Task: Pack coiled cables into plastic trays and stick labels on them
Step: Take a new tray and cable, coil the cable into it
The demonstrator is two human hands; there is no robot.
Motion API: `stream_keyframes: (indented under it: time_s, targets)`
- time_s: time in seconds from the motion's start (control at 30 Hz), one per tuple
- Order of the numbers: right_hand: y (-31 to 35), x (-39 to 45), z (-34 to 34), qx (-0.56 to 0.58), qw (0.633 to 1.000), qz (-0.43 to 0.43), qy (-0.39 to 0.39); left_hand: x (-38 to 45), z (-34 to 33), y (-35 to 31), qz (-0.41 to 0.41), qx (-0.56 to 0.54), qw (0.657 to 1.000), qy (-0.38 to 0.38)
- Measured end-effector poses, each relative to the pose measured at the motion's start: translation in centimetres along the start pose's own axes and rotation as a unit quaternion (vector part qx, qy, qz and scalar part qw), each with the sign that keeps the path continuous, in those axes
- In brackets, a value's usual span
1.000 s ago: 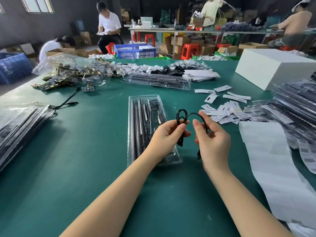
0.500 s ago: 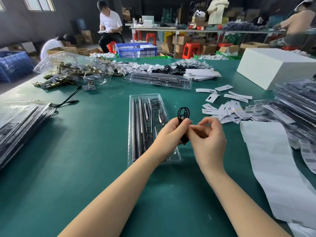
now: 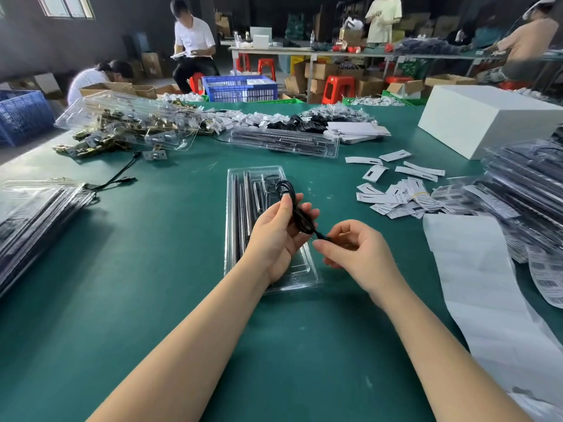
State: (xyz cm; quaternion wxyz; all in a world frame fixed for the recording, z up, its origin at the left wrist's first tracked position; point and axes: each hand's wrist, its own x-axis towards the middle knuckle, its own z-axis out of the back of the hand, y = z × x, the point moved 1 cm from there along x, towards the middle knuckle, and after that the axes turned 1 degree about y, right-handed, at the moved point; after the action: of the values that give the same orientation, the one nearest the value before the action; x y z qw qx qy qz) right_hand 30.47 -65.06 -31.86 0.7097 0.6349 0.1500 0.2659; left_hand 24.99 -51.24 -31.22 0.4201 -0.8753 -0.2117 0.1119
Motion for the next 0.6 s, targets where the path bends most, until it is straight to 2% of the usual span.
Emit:
stream_keyframes:
  time_s: [0.13,0.27,0.43,0.53,0.6]
  targets:
    - [0.2,0.4,1.0,0.165,0.982,-0.085,0.015,0.1,0.1,-0.1,0.006,-0.041,0.999,-0.020]
    - [0.4,0.6,1.6,0.300,0.942,-0.147,0.012,0.1,-0.1,-0.1,0.008,-0.069,0.998,-0.002]
    - [0.6,0.6,1.2,0.407,0.904,-0.127,0.023,-0.1,-0.2,0.3,-0.006,0.019,1.000,0.020]
    - [0.8,0.6,0.8,0.412,0.905,-0.102,0.012,-0.2,-0.4,0.6,-0.015,0.096,0.995,0.025]
    - [0.9,0.7,0.8,0.407,0.909,-0.093,0.003,-0.3,-0.6,0.8,-0.014,0.109,0.994,0.026]
